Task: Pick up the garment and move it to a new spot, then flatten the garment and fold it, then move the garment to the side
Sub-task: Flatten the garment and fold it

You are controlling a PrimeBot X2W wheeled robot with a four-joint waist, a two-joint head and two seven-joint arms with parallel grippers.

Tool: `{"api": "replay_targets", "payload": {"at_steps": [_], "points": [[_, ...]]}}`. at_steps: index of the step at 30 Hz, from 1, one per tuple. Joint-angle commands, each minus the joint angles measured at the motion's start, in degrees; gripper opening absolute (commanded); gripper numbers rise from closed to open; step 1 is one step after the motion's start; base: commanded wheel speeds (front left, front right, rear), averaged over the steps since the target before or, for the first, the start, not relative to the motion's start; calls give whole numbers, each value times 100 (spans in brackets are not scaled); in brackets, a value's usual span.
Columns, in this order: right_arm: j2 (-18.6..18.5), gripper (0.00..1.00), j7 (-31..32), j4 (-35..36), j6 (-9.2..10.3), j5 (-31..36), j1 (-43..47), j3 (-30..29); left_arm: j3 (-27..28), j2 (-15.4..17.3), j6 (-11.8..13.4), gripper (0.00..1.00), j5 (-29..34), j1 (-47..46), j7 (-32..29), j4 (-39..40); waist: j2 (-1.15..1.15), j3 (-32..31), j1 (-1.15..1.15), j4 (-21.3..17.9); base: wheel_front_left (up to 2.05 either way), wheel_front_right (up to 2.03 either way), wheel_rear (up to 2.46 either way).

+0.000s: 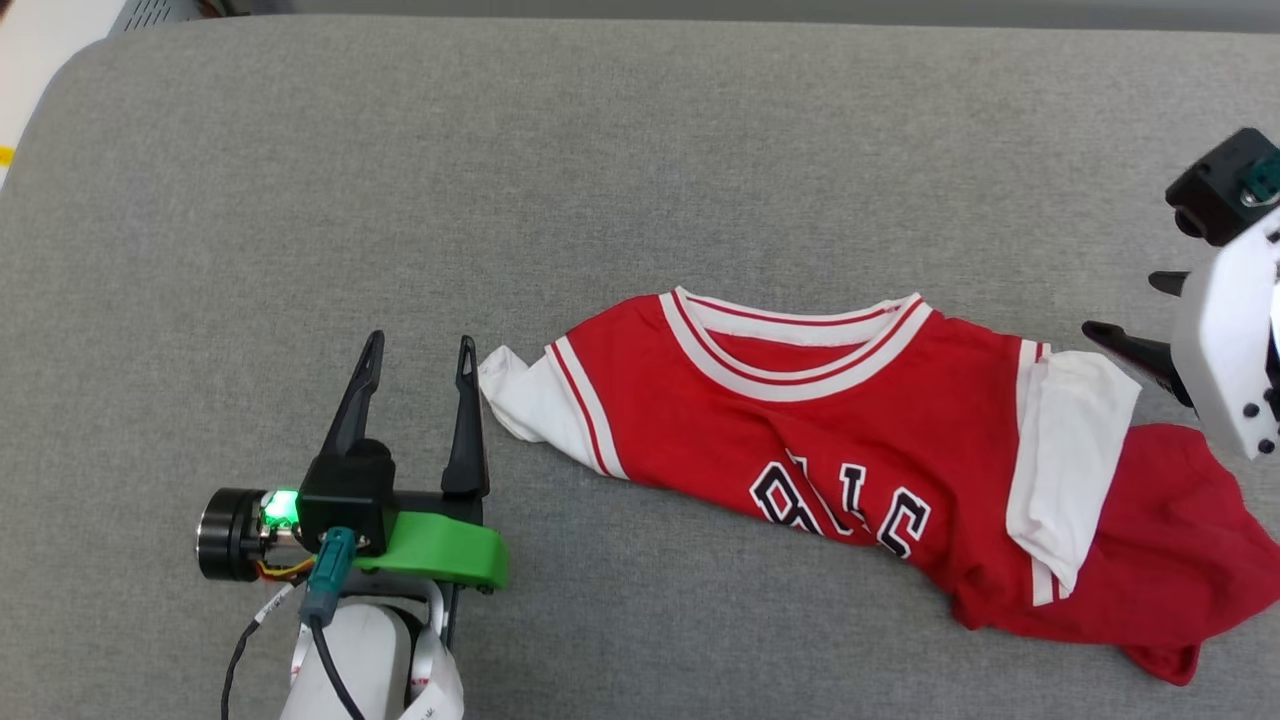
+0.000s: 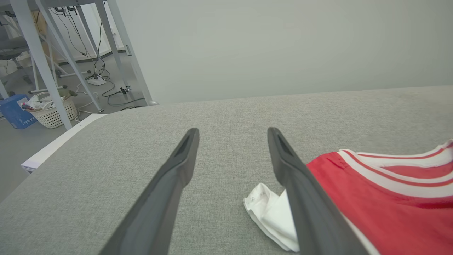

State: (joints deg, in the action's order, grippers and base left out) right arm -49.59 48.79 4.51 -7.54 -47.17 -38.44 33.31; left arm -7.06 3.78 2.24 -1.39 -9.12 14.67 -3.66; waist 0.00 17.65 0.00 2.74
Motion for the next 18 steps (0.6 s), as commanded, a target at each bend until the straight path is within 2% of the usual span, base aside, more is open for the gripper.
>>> {"api": "replay_targets", "payload": {"at_steps": [1, 8, 15, 16, 17, 18], "points": [[48, 100, 142, -129, 5, 1, -259, 195, -15, -31, 4, 100, 13, -131, 33, 17, 0, 266, 0, 194, 0, 0, 0], [469, 100, 211, -1186, 5, 4, -1141, 1206, -151, -64, 79, 100, -76, -366, 33, 27, 0, 662, 0, 404, 0, 0, 0], [532, 100, 22, -1967, 5, -233, -1123, 2243, -215, -79, 144, 100, -143, -484, 33, -12, 0, 787, 0, 508, 0, 0, 0], [565, 100, -176, -2011, 5, -494, -1137, 2511, -170, -81, 175, 100, -150, -452, 33, -24, 0, 732, 0, 448, 0, 0, 0], [582, 24, -303, -2004, 5, -553, -1177, 2533, -151, -81, 180, 100, -146, -434, 33, -28, 0, 706, 0, 422, 0, 0, 0], [604, 0, -479, -1996, 5, -610, -1230, 2553, -134, -81, 178, 100, -138, -416, 33, -38, 0, 659, 0, 387, 0, 0, 0]]}}
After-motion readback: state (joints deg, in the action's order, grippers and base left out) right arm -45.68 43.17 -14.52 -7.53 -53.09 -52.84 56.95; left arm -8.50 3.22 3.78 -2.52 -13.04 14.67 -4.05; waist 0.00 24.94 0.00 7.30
